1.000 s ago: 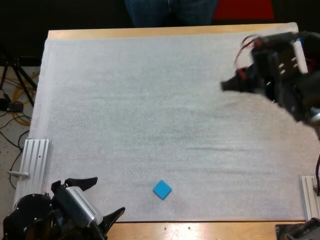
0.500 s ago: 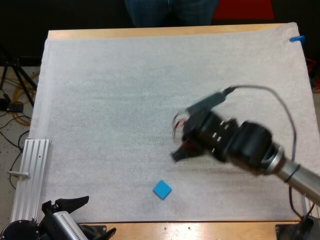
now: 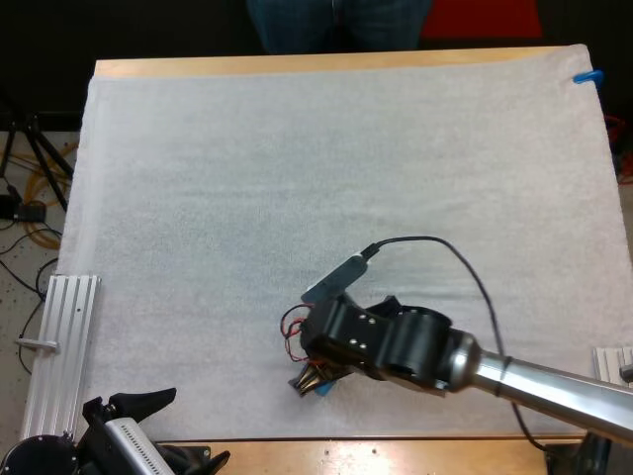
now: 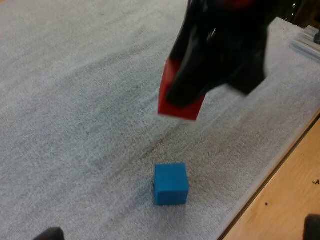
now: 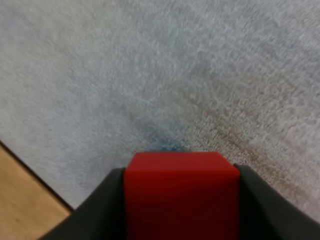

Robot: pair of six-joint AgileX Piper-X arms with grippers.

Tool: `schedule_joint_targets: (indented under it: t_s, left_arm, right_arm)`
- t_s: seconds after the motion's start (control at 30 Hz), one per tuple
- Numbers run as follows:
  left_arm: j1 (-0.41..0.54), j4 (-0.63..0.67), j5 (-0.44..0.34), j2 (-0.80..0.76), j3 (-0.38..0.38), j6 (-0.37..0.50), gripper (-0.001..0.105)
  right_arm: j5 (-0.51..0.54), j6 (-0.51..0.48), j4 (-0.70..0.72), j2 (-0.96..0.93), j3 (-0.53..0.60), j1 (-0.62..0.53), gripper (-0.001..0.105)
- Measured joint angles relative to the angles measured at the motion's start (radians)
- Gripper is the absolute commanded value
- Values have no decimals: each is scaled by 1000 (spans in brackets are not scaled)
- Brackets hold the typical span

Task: Stack red cube on blue cube

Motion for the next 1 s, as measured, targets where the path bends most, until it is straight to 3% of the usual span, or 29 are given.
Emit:
schedule_joint_targets:
  t_s: [0.2, 0.43, 0.6, 1.0]
  left_arm:
    - [0, 0, 0, 0, 0, 6, 87]
    - [0, 0, 0, 0, 0, 31, 87]
    - [0, 0, 0, 0, 0, 37, 87]
    - [0, 0, 0, 0, 0, 39, 87]
  right_arm:
    - [-19, -37, -40, 59, 0, 12, 23]
    - [55, -30, -69, 116, 0, 105, 23]
    - [93, 53, -69, 181, 0, 111, 23]
    - [75, 120, -69, 214, 15, 58, 23]
